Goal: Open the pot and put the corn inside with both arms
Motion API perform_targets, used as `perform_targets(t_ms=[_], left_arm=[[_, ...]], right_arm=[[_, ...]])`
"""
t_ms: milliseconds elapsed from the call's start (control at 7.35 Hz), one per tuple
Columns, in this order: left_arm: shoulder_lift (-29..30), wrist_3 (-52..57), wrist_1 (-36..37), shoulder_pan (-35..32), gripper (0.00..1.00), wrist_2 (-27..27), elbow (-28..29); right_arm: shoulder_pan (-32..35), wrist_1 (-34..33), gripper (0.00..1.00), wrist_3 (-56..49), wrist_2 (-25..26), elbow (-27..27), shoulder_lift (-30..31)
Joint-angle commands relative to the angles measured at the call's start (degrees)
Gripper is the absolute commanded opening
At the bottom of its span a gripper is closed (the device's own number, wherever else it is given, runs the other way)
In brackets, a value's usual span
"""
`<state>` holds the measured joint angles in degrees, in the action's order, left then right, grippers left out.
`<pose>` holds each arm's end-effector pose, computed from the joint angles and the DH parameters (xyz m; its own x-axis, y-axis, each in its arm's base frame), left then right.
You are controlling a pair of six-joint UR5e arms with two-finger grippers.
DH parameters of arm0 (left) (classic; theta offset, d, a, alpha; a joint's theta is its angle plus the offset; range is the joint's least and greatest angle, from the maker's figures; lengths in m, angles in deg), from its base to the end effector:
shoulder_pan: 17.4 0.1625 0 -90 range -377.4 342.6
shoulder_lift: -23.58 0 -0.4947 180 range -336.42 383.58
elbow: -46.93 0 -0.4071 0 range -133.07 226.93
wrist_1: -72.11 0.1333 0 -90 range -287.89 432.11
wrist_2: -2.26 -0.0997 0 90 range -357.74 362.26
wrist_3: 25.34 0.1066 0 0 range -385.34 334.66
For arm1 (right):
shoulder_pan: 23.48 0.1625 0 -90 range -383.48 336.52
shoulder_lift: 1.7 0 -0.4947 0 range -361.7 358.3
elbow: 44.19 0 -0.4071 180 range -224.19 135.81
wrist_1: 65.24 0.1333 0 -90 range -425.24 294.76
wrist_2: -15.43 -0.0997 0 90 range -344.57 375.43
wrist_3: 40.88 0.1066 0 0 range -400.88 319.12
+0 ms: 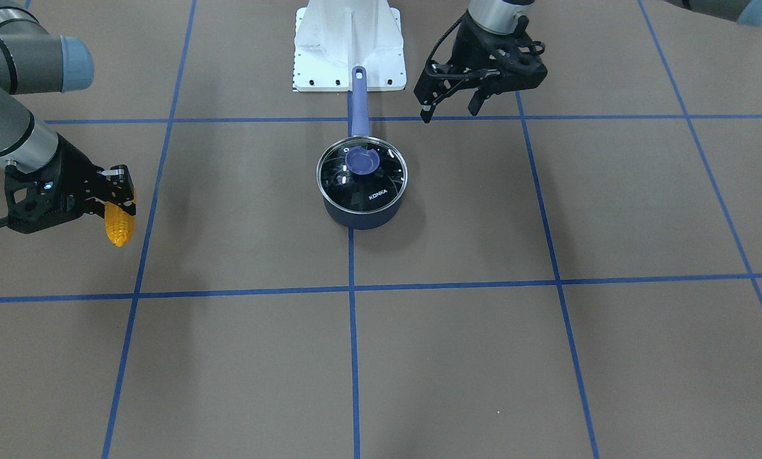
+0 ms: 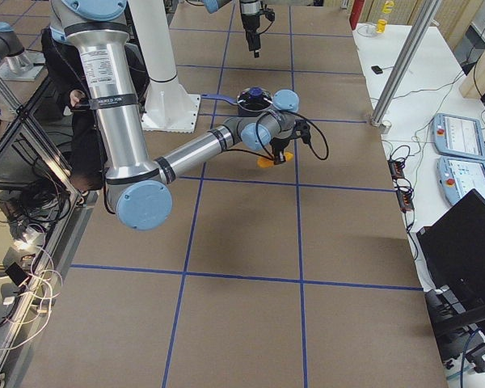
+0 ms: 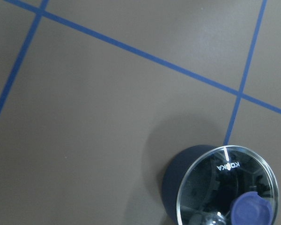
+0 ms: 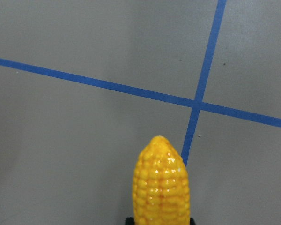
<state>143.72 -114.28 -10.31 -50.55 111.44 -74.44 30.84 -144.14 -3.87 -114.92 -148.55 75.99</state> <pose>0.4341 -0.4009 0.2112 0.4983 -0.3046 -0.8117 0.2850 0.9418 -0.1784 -0.2965 -0.5231 0.4663 0.5872 -0.2257 0.7774 0.1348 0.9742 0.1810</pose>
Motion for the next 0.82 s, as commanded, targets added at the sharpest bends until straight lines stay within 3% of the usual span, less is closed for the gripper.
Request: perform_targets(t_ms=[0, 408, 680], left_arm=[[6.04, -0.61, 0.43, 2.81, 0.97, -2.39, 6.37], [15.71, 0.09, 0.25, 2.82, 0.97, -2.31, 18.5], [16.18, 0.88, -0.18, 2.91, 0.97, -2.31, 20.45]], right_arm=[[-0.09, -0.03, 0.22, -0.01, 0.0, 0.21, -0.25], [0.0, -0.03, 0.23, -0.01, 0.0, 0.21, -0.34], [-0.09, -0.03, 0.25, 0.08, 0.0, 0.21, -0.34]])
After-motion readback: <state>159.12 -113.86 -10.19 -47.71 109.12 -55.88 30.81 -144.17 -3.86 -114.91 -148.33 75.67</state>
